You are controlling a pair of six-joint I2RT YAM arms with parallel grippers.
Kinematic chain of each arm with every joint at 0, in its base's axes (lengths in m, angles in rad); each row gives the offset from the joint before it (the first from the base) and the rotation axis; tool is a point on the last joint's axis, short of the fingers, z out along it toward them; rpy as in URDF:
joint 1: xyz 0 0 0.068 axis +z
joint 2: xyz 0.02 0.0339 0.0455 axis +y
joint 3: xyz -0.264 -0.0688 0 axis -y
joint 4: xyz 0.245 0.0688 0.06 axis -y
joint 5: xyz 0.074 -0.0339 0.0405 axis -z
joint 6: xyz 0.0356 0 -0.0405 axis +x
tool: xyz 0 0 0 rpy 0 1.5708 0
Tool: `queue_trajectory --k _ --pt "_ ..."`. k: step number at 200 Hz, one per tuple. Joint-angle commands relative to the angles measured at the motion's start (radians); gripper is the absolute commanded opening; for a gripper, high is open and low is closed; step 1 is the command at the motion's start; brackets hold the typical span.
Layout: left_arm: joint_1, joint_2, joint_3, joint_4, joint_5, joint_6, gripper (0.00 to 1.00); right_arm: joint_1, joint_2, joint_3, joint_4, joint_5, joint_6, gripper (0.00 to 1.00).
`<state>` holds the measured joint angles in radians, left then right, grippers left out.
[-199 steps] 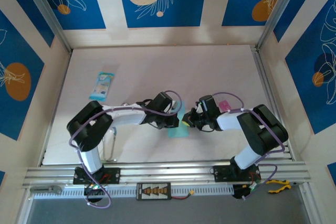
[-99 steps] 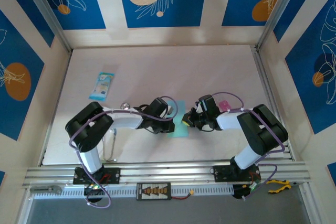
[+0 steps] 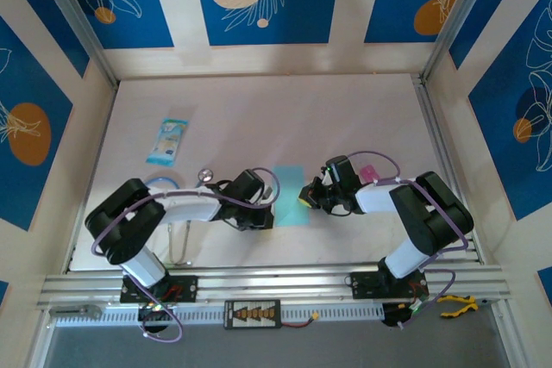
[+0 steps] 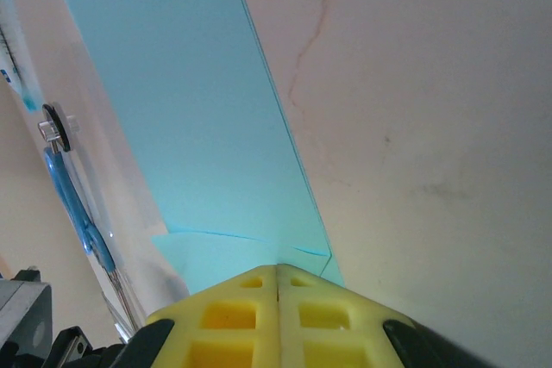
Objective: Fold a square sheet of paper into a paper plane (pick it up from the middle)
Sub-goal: Fold the triangle a second time at the center of the table.
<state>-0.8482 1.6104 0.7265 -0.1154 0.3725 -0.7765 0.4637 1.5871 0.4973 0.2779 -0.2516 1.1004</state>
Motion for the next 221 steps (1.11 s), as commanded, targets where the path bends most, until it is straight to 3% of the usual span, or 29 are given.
queue_trajectory --k 1,36,88,170,221 --pt "-0.001 -0.048 0.034 -0.072 -0.015 0.035 0.06 0.007 0.024 -0.009 -0.105 0.072 0.000 0.00" --pt "0.001 -0.043 0.119 -0.080 -0.042 0.066 0.07 0.007 0.024 -0.005 -0.108 0.071 -0.001 0.00" --pt "0.010 0.117 0.229 -0.047 -0.007 0.083 0.05 0.009 0.021 0.006 -0.109 0.064 0.000 0.00" --pt "0.009 0.158 0.068 0.022 -0.014 0.017 0.02 0.060 -0.097 0.068 -0.129 0.010 -0.095 0.00" --pt "0.008 0.155 0.068 0.019 -0.027 0.014 0.01 0.138 -0.002 0.044 -0.058 0.015 -0.052 0.00"
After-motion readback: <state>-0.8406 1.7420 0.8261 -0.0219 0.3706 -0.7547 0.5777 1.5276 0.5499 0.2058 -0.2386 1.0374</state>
